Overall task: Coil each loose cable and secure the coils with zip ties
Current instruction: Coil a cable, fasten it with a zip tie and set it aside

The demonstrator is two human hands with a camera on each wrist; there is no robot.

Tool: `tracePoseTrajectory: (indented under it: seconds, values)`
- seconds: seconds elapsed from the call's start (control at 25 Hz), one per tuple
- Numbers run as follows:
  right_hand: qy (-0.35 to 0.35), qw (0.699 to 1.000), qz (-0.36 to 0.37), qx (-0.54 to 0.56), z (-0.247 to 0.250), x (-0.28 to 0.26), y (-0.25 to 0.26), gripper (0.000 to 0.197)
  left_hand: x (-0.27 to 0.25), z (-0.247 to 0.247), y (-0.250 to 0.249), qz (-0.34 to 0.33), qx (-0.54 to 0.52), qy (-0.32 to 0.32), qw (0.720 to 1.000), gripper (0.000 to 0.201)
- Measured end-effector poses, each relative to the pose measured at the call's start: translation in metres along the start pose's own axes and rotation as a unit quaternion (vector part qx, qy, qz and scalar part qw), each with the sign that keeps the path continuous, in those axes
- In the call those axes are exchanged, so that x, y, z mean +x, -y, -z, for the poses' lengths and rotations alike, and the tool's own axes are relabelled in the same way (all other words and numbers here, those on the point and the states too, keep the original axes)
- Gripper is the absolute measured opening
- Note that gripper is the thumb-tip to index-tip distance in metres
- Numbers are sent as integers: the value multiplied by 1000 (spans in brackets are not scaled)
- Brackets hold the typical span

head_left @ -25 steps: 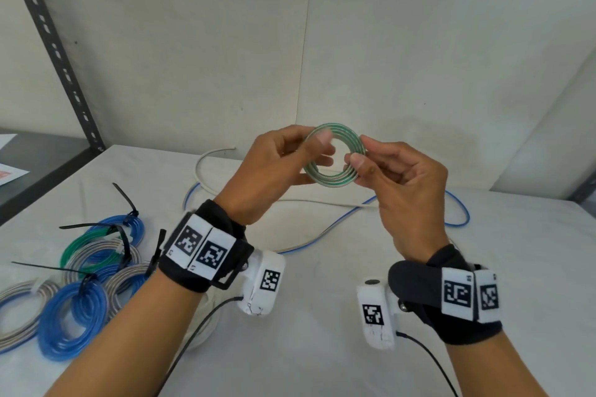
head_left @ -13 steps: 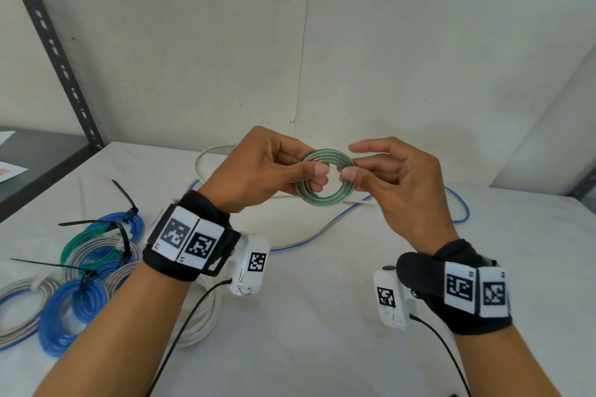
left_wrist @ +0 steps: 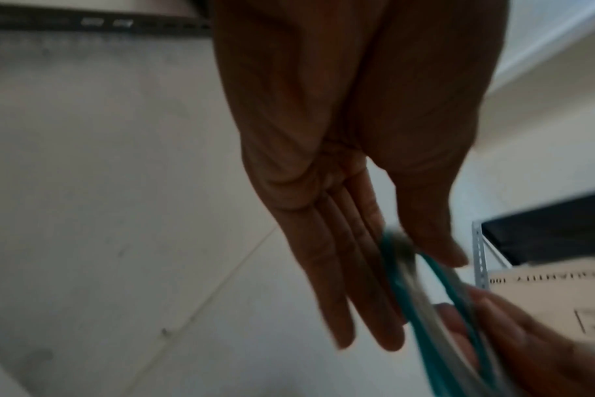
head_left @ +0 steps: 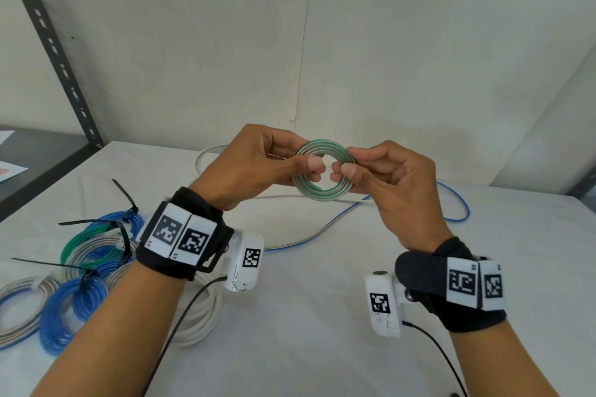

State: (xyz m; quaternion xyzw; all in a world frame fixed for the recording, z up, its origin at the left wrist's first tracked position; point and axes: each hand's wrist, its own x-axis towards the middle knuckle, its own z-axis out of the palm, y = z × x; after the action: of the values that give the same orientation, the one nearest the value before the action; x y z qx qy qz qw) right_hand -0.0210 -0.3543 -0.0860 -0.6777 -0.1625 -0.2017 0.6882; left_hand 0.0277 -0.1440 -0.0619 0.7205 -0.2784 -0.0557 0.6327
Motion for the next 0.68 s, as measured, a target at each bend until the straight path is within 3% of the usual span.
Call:
tracePoseTrajectory:
  seconds: [0.16, 0.24, 0.44, 0.6, 0.68]
  values:
    - [92, 992, -25, -83, 11, 0, -1, 14, -2, 3, 2, 31, 92, 67, 993, 27]
    - [100, 988, -19, -119, 12, 0, -1, 13, -2, 1, 2, 24, 130, 58, 990, 19]
    - [62, 993, 15, -97, 5, 0, -2, 13, 0, -1, 1, -48, 163, -24, 985, 10]
    - [-5, 997, 25, -77, -2, -1, -4, 9, 0, -2, 0, -46, 110, -31, 992, 11]
    - [8, 994, 19, -105, -1, -2, -3, 10, 0, -1, 2, -42, 80, -38, 995, 13]
